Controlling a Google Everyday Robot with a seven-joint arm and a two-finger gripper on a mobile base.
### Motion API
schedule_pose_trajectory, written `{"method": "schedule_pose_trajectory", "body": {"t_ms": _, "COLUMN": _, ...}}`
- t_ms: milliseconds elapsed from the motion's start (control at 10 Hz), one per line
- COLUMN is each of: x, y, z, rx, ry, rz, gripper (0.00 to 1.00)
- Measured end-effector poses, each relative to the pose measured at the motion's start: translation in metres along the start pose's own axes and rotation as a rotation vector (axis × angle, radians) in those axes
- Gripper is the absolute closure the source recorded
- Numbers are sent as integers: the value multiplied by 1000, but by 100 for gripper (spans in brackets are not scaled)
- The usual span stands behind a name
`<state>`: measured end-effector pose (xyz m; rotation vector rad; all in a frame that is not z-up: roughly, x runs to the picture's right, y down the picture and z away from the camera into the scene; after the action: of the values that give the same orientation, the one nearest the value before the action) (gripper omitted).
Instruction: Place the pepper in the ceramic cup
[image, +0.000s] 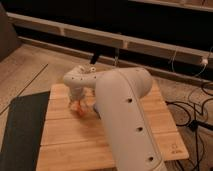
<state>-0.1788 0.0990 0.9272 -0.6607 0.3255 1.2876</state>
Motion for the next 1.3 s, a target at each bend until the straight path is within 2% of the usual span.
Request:
{"method": "schedule_pose_trajectory", "body": {"t_ms": 100, "x": -1, "y": 0, "z": 1, "rx": -3, "ry": 4, "rz": -3, "gripper": 53}}
{"method": "schedule_pose_trajectory", "body": {"t_ms": 400, "x": 0, "y": 0, "z": 6, "rx": -19, "ry": 19, "rz": -5, "gripper": 85}}
{"method": "schedule_pose_trajectory", "body": {"t_ms": 600, "x": -1, "y": -2, "z": 7, "rx": -29, "ry": 21, "rz": -1, "gripper": 99}}
{"method": "schedule_pose_trajectory", "body": {"t_ms": 800, "x": -12, "y": 5, "z": -8, "rx": -41, "ry": -21, "rz": -8, "gripper": 100}}
{"method": "schedule_pose_trajectory", "body": {"t_ms": 900, "x": -20, "y": 11, "z": -26, "rx": -43, "ry": -59, "rz": -15, "gripper": 100}}
{"method": "schedule_pose_trajectory", "body": {"t_ms": 1000, "x": -21, "y": 18, "z": -45, "rx": -31, "ry": -76, "rz": -28, "gripper": 100}}
{"method": "schedule_pose_trajectory", "body": {"t_ms": 1200, "x": -9, "y": 39, "z": -78, "rx": -12, "ry": -72, "rz": -58, "gripper": 100}}
{"method": "schedule_pose_trajectory", "body": {"t_ms": 1300, "x": -2, "y": 56, "z": -102, "rx": -8, "ry": -78, "rz": -79, "gripper": 100}}
